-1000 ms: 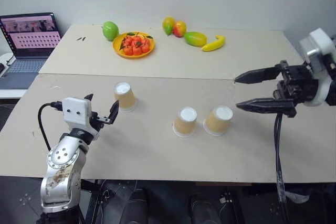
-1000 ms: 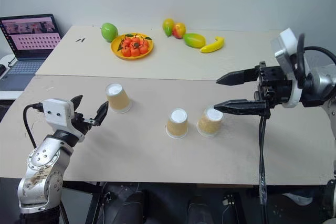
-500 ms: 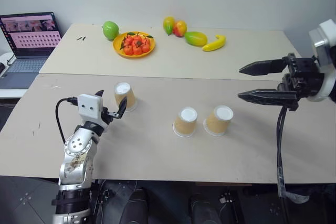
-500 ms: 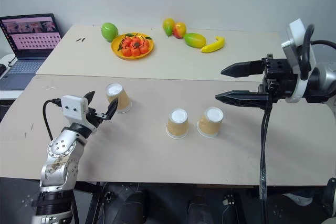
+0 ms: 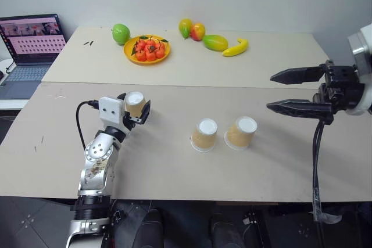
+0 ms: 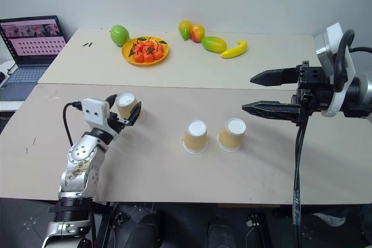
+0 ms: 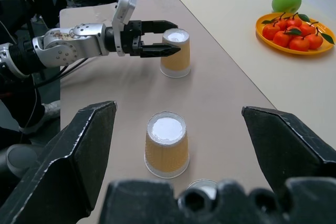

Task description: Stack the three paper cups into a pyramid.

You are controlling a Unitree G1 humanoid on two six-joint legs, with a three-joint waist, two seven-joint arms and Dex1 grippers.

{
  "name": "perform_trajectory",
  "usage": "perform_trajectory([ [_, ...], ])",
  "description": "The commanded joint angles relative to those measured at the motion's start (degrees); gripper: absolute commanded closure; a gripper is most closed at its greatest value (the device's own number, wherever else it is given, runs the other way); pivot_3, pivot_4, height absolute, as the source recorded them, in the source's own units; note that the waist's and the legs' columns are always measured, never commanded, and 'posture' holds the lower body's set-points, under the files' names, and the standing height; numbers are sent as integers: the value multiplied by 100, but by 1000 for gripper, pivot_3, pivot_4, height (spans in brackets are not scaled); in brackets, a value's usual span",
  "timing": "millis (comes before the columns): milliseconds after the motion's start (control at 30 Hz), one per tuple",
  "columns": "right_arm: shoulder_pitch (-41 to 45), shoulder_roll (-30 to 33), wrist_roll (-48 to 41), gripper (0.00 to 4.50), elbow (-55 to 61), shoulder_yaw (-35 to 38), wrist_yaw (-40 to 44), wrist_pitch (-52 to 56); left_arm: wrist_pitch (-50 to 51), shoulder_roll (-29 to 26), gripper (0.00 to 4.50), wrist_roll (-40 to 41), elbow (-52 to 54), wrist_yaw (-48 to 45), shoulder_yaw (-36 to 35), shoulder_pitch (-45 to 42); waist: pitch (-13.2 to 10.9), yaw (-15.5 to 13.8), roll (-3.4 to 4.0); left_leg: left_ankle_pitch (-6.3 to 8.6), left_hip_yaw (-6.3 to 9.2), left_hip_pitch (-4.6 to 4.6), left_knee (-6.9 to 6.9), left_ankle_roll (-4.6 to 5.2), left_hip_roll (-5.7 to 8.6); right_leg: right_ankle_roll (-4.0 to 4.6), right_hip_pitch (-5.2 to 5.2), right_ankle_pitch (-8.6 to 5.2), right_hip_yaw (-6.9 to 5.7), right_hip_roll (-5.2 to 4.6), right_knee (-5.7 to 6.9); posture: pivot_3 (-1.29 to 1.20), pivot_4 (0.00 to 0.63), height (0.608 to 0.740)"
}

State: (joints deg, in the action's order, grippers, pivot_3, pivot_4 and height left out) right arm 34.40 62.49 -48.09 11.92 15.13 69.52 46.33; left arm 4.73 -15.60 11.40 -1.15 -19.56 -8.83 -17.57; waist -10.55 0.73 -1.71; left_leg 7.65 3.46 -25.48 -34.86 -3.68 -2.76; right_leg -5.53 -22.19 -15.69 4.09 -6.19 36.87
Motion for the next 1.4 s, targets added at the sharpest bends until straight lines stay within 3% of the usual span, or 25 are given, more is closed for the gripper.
perform_trajectory([
  [33, 10, 150, -50, 0, 120, 286, -71, -2, -188, 20, 47, 16, -48, 47, -41, -139, 0, -2, 0, 0, 0, 0, 0, 0, 0, 0, 0, 0, 0, 0, 0, 0, 150, 732],
  [167, 27, 143, -3, 0, 95, 234, -121, -33, -255, 29, 47, 16, -202, 67, -42, -199, 0, -2, 0, 0, 0, 0, 1, 0, 0, 0, 0, 0, 0, 0, 0, 0, 150, 732],
  [300, 55, 108, 57, 0, 77, 167, -199, -66, -310, 68, 1098, 111, -268, 84, -107, -352, 0, -3, 0, 0, 0, 0, 0, 0, 0, 0, 0, 0, 0, 0, 0, 0, 150, 732],
  [333, 54, 103, 65, 0, 80, 160, -205, -69, -282, 56, 1581, 92, -270, 107, -115, -370, 0, -3, 0, 0, 0, 0, 0, 0, 0, 0, 0, 0, 0, 0, 0, 0, 150, 732],
  [433, 58, 84, 88, 0, 73, 133, -220, -74, -75, 17, 1581, 203, -83, 47, -137, -375, 0, -2, 0, 0, 0, 0, 1, 0, 0, -1, 0, 0, 0, 0, 0, 0, 150, 732],
  [600, 25, 25, 146, 0, 38, 84, -224, -148, 533, -611, 1581, 686, 1058, -767, -100, 81, 0, 31, 0, 0, -1, -1, 7, 0, 0, 0, -4, 0, 1, 0, 0, 0, 150, 732],
  [800, -84, -114, 242, 0, 34, 44, -262, -229, 1425, -1456, 1581, 1975, 2159, -2087, -136, 505, 0, 13, 2, 0, -1, 0, 6, -1, -2, 0, -3, 0, 0, 0, -1, 0, 150, 732],
  [967, -28, -170, 284, 0, 21, 0, -273, -242, 1676, -1861, 1581, 2290, 2178, -2852, 109, 550, -2, 9, 6, 0, -2, 0, 5, -1, -2, 1, -3, -1, 0, 0, -1, 0, 150, 732],
  [1400, -172, 121, 181, 0, 197, 270, -301, 5, 866, -1331, 1581, 1615, 737, -3817, 1170, -305, -2, 8, 7, 0, -3, -1, 6, 0, -2, 1, -3, -2, 1, 0, -4, 0, 150, 732],
])
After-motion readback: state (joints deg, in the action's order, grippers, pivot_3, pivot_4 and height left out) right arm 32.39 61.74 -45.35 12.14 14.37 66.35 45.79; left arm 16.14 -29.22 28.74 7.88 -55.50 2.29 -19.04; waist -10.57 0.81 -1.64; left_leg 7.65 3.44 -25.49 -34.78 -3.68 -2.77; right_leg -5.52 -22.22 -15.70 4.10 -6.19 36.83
